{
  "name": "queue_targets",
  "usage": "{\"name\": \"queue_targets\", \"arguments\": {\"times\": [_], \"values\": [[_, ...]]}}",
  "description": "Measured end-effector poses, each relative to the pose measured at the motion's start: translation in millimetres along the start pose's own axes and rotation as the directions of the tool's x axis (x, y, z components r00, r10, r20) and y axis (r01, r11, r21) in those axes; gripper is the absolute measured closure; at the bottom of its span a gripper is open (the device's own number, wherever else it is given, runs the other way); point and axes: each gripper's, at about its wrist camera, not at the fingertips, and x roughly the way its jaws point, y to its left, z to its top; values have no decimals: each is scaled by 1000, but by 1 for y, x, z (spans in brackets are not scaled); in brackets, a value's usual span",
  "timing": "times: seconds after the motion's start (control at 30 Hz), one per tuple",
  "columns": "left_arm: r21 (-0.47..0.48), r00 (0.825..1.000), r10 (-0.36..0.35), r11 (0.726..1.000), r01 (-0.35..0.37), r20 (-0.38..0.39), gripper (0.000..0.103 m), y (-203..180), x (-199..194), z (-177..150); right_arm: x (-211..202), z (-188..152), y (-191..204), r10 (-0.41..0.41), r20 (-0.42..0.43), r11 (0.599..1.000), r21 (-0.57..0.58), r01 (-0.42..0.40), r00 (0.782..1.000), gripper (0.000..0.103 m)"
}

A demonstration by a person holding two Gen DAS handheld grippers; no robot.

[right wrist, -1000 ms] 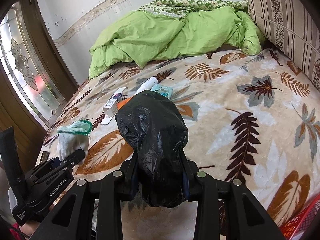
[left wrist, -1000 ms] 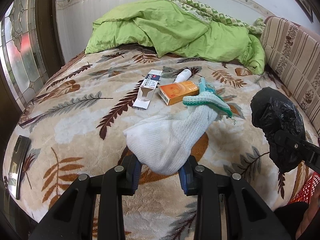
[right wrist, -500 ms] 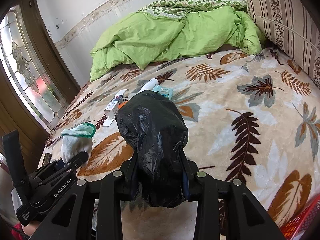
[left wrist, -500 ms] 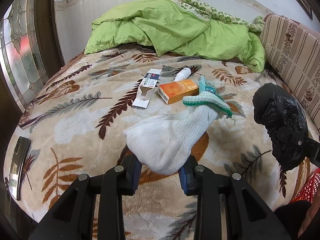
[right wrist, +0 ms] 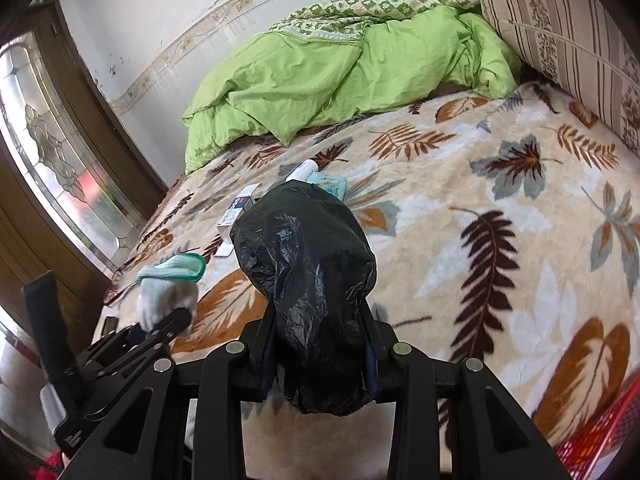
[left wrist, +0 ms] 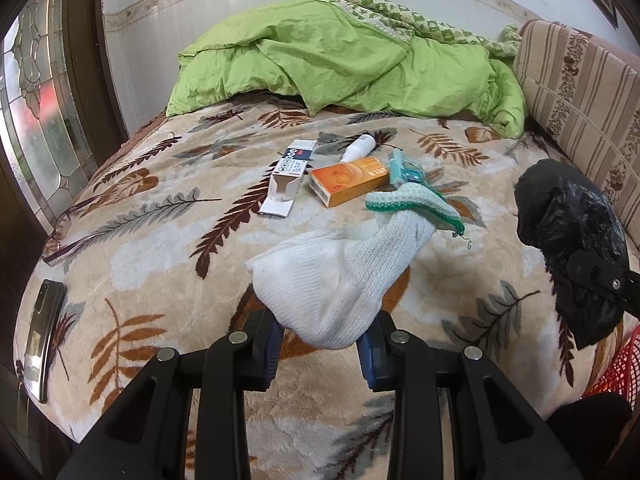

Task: Collect trash
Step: 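Lift the black bag with the right tool while the left tool holds the sock, then carry both items over the red basket and open both tools to drop them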

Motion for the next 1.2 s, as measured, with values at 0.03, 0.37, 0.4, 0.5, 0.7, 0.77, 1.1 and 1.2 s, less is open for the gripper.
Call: {"name": "queue_targets", "arguments": {"times": [0.03,0.37,0.4,0.5,0.7,0.77,1.1,1.2], "values": [[8,1000,2,1000,-2,3,72,-2,-3,-1,-4,-2,0,4,4,1000,3,-4,1000,67],[66,998,-52,997,50,29,72,-30,-38,-4,-64,-22,-19,23,36,998,61,-26,999,67],[78,998,-61,995,58,33,72,-35,-42,-4,-73,-24,-23,20,47,997,72,-24,999,67],[109,996,-82,991,77,41,72,-48,-51,-4,-93,-28,-34,8,65,996,91,-13,998,67],[172,987,-153,975,143,45,72,-84,-69,0,-132,-37,-63,-58,99,988,151,43,993,67],[194,981,-192,964,181,41,72,-98,-75,2,-144,-39,-73,-81,108,983,170,62,991,67],[312,875,-465,818,483,-135,72,-199,-101,-2,-220,-69,-142,-287,129,915,331,231,949,67],[317,820,-525,756,573,-231,72,-234,-102,-12,-237,-85,-161,-337,109,884,378,275,935,67]]}}
